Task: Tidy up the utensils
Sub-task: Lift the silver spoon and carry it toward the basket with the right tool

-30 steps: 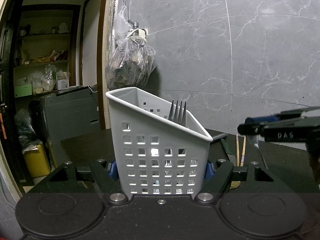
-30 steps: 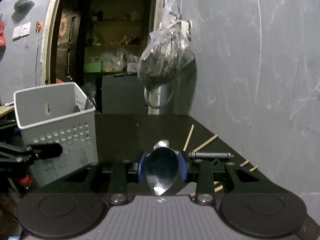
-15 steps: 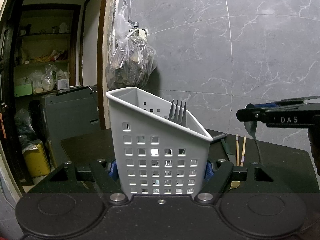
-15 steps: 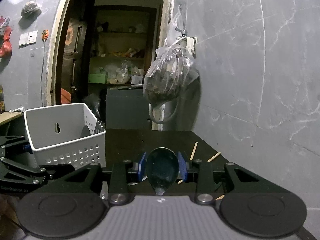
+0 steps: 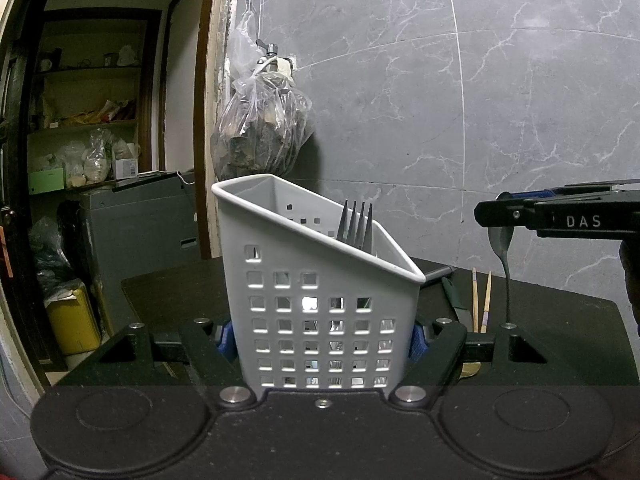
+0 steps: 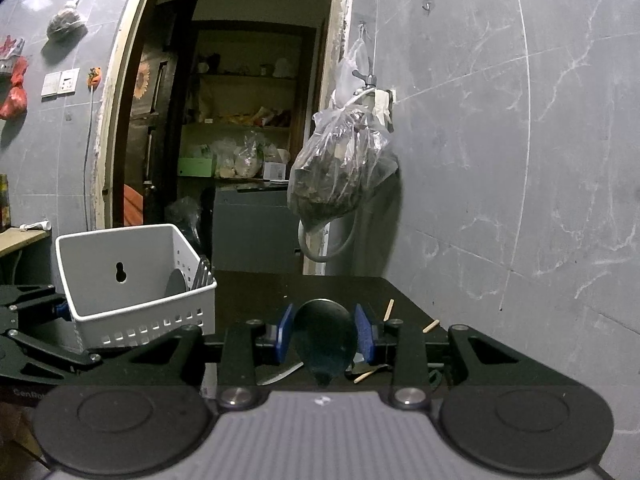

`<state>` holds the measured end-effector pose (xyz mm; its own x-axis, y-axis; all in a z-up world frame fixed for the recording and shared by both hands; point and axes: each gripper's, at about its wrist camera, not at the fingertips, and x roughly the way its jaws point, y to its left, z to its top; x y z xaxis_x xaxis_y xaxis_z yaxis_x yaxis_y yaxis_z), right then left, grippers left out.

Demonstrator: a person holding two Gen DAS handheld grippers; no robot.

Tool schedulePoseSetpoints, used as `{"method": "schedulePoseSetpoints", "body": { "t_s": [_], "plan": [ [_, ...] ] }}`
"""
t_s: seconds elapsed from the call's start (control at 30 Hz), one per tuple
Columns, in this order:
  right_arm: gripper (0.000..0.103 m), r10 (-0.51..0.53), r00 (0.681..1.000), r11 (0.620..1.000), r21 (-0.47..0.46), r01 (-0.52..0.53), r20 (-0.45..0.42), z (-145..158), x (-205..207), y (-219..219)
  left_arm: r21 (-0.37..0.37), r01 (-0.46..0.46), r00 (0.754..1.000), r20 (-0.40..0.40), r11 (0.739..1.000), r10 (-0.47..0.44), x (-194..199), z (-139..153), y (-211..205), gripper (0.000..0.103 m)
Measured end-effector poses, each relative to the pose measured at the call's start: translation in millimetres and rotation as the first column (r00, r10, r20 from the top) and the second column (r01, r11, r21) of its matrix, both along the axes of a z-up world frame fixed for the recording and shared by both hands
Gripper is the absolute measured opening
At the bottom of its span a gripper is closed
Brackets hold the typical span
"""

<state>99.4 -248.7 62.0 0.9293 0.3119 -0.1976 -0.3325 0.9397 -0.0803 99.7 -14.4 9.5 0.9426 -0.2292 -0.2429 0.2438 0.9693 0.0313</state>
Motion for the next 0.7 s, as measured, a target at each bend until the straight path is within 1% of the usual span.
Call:
{"method": "schedulePoseSetpoints", "body": {
  "t_s": [0.7],
  "plan": [
    [0.037,-0.002,1.000,1.000,0.009,0.002,0.012,1.3,-1.1,-0.9,0.000,0.000,1.000,0.000,1.000,0.000,-0.2,0.1,-0.2,0.076]
  ]
}}
